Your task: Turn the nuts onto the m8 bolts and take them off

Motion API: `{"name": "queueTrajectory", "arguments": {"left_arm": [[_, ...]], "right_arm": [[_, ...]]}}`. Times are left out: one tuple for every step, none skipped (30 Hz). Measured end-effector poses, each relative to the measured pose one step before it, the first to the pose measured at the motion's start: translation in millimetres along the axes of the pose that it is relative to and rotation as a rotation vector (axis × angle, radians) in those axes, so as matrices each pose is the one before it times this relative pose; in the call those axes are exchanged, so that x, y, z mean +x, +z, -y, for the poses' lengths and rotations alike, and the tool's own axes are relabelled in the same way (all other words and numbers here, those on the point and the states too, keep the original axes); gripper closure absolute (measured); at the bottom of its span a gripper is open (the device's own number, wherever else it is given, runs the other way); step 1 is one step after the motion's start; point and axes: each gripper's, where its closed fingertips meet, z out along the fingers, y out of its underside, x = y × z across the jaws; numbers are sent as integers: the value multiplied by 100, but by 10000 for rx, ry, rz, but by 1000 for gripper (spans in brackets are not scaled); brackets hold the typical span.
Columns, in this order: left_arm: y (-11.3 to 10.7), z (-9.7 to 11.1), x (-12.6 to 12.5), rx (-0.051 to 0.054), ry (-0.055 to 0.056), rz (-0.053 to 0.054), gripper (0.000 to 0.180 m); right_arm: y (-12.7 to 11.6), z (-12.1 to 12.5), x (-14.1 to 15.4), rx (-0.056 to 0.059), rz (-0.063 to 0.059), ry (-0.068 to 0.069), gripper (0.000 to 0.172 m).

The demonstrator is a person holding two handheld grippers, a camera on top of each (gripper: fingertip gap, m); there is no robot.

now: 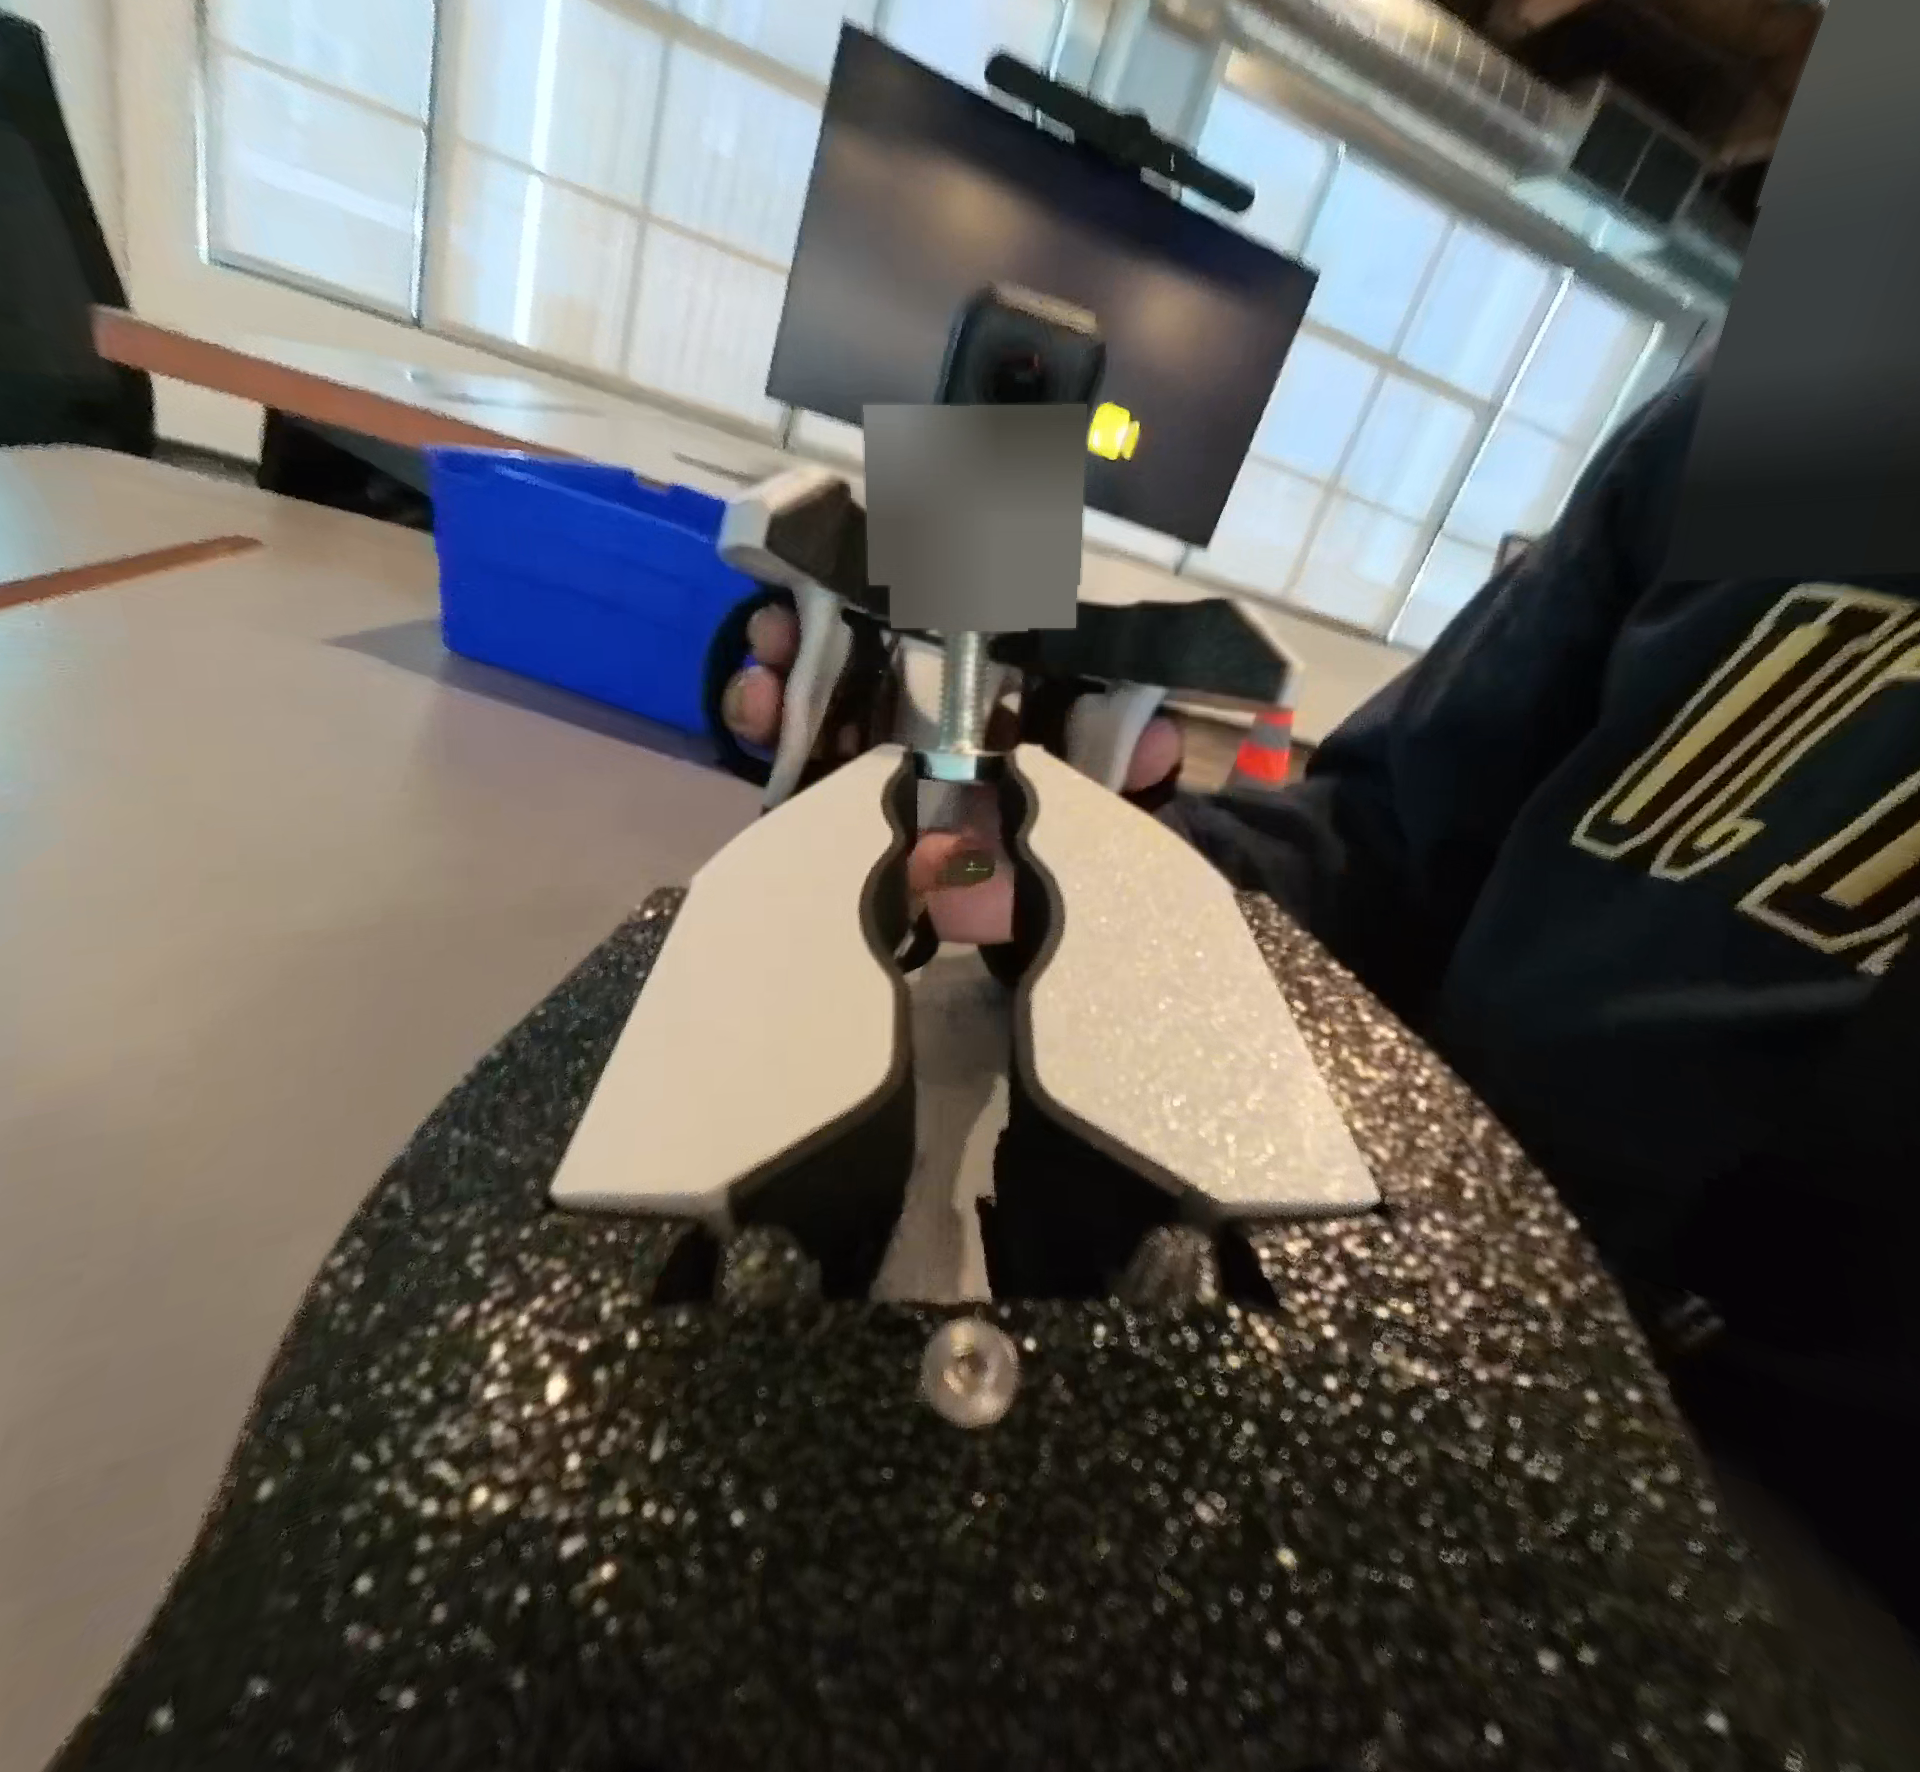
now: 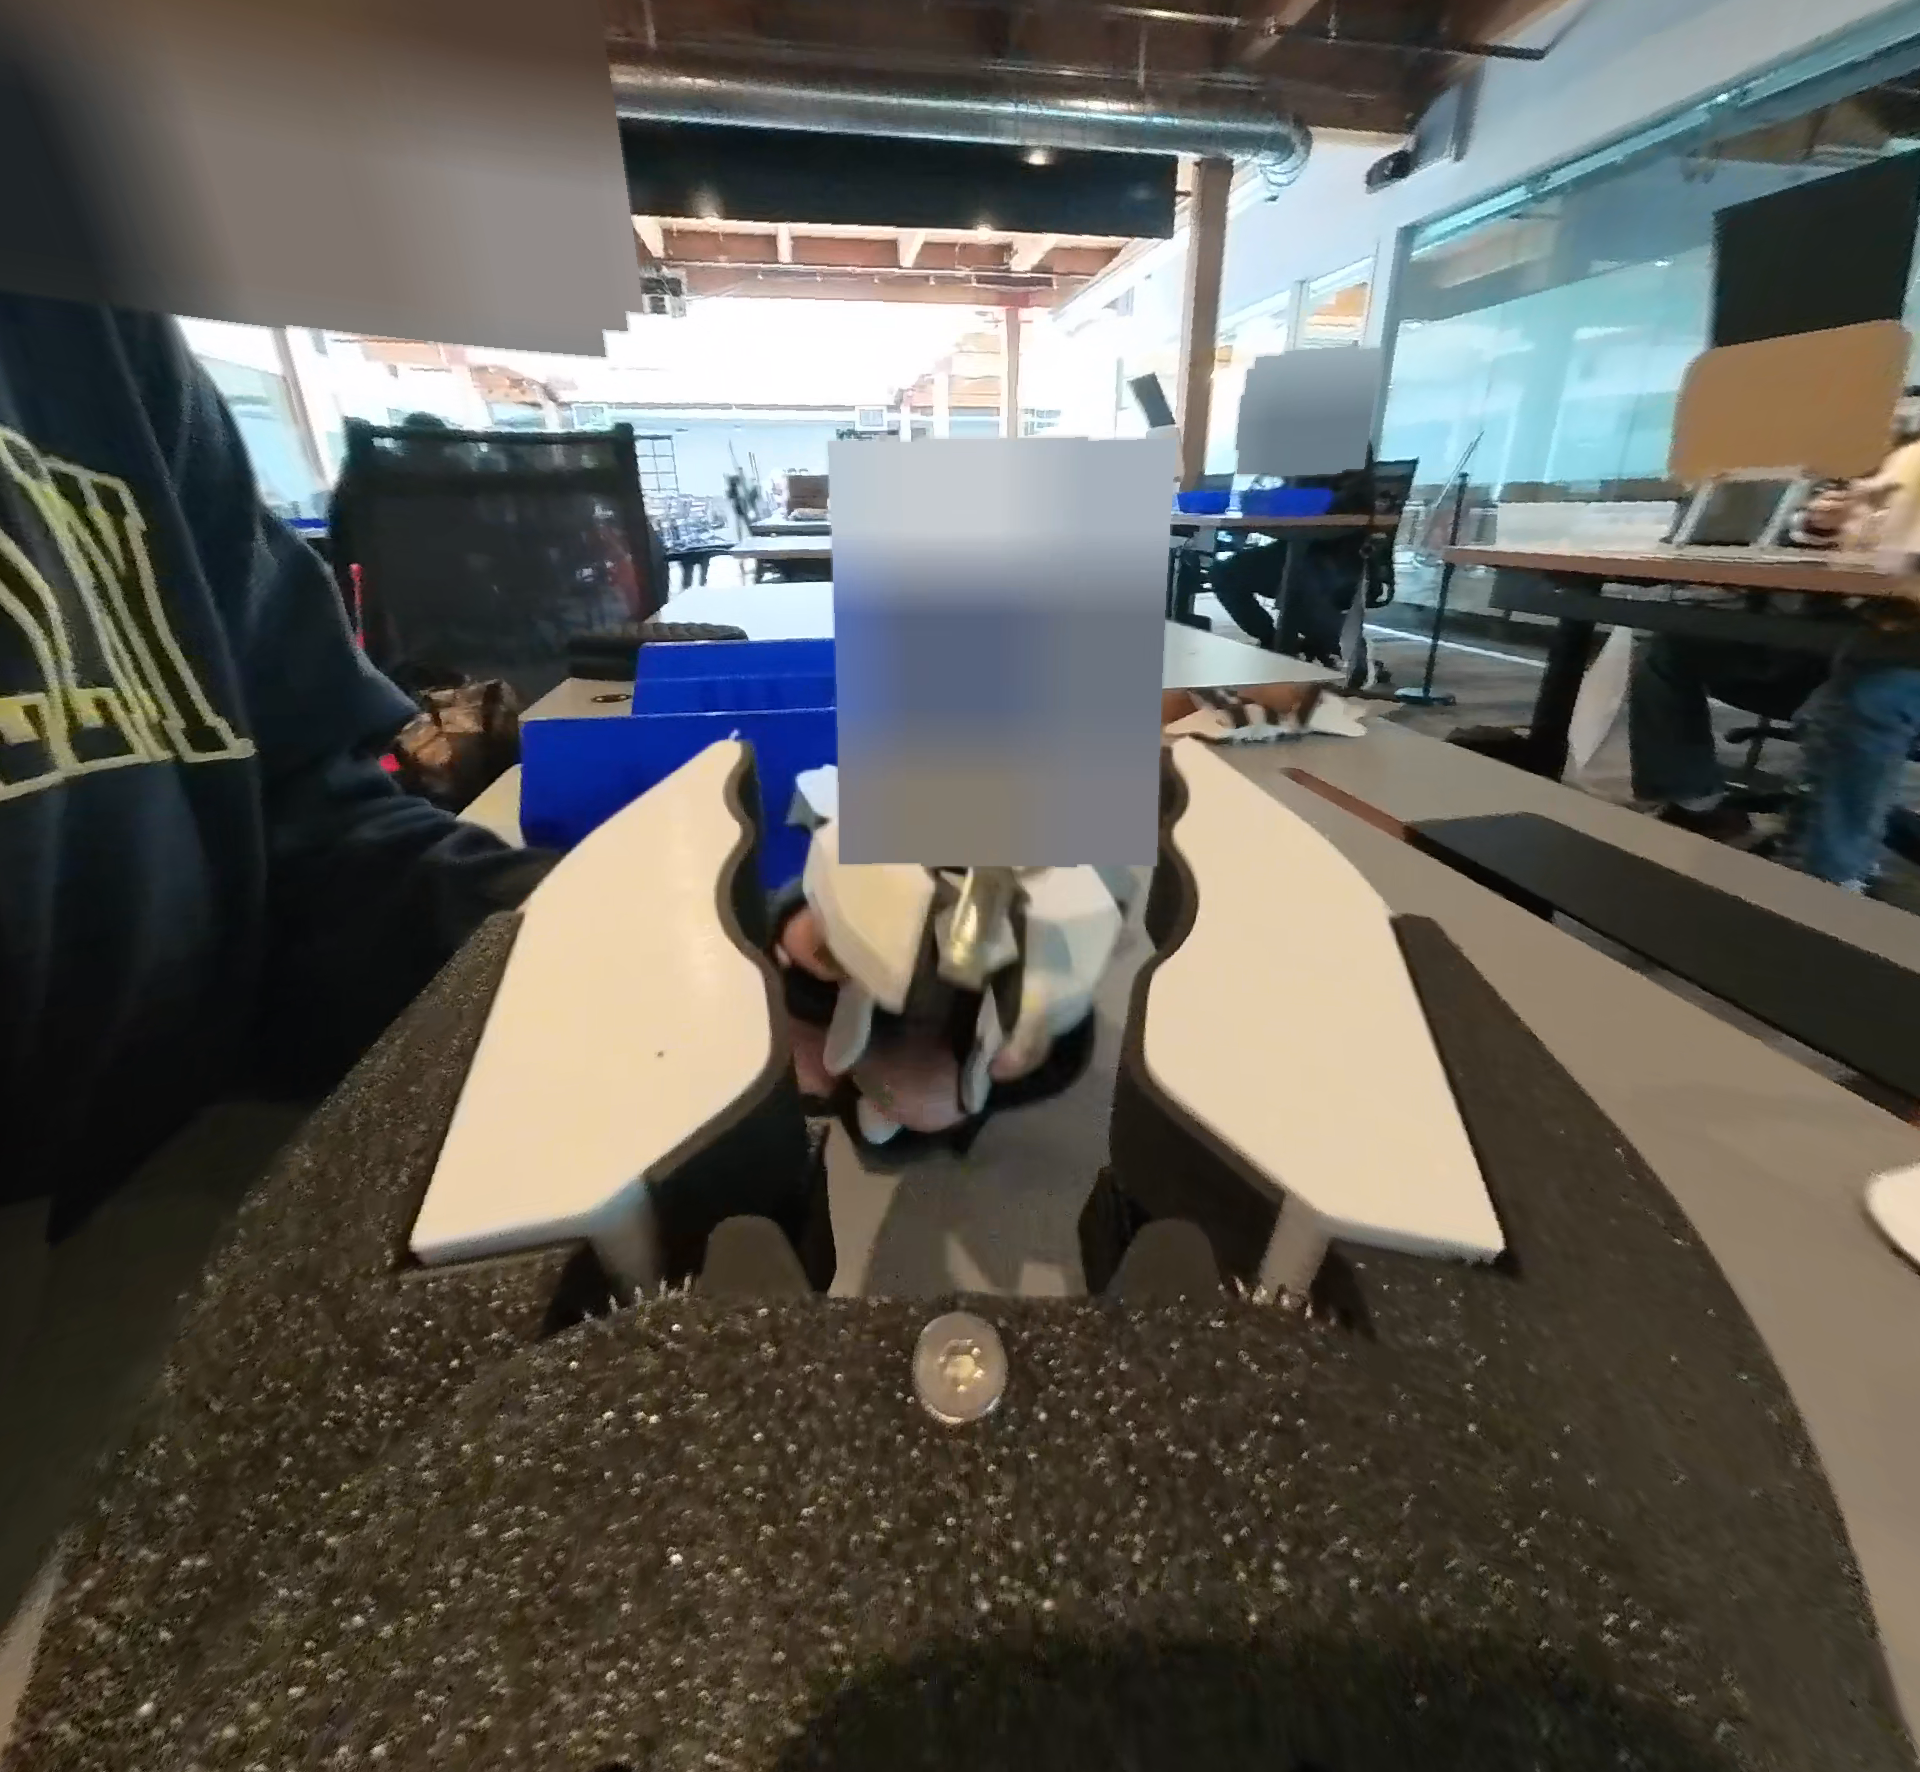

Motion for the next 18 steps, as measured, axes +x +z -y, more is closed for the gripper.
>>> {"name": "queueTrajectory", "arguments": {"left_arm": [[488,-541,102,-338,114,-6,166],[301,-287,87,-202,105,7,166],[60,-37,-11,-39,47,49,166],[-233,180,-146,120,5,92,166],[-508,434,-282,264,-29,151,166],[-660,542,-384,294,-3,216,166],[-710,522,-415,246,2,245,166],[-653,360,-486,137,-16,296,166],[-466,45,-370,-62,42,222,166],[-189,-129,-126,-155,61,88,166],[85,-100,143,-85,30,-90,166],[295,-48,426,9,-45,-292,166],[440,-134,484,3,-122,-363,166],[479,-272,325,-71,-140,-268,166],[474,-353,227,-127,-106,-189,166],[424,-308,232,-134,-70,-182,166],[349,-190,201,-87,-25,-132,166],[221,-76,127,-22,1,-73,166]], "right_arm": [[234,-167,-439,-30,252,47,102],[101,-61,-478,-40,305,50,106],[-89,-8,-450,-81,316,-9,113],[-266,12,-74,-114,66,-57,116],[-385,-66,352,-162,-190,-60,115],[-445,-193,462,-189,-212,-11,116],[-432,44,327,20,-101,32,120],[-341,368,146,264,5,97,123],[-163,396,328,297,-165,133,120],[2,135,279,141,-175,29,116],[128,-69,196,23,-168,-59,112],[229,-74,58,30,-115,-99,109],[255,-51,-171,44,25,-84,108],[287,-47,-242,31,75,-28,108],[279,-24,-231,58,76,20,107],[297,0,-297,86,125,40,107],[252,-93,-336,3,162,16,107],[163,-210,-287,-98,148,-31,108]]}}
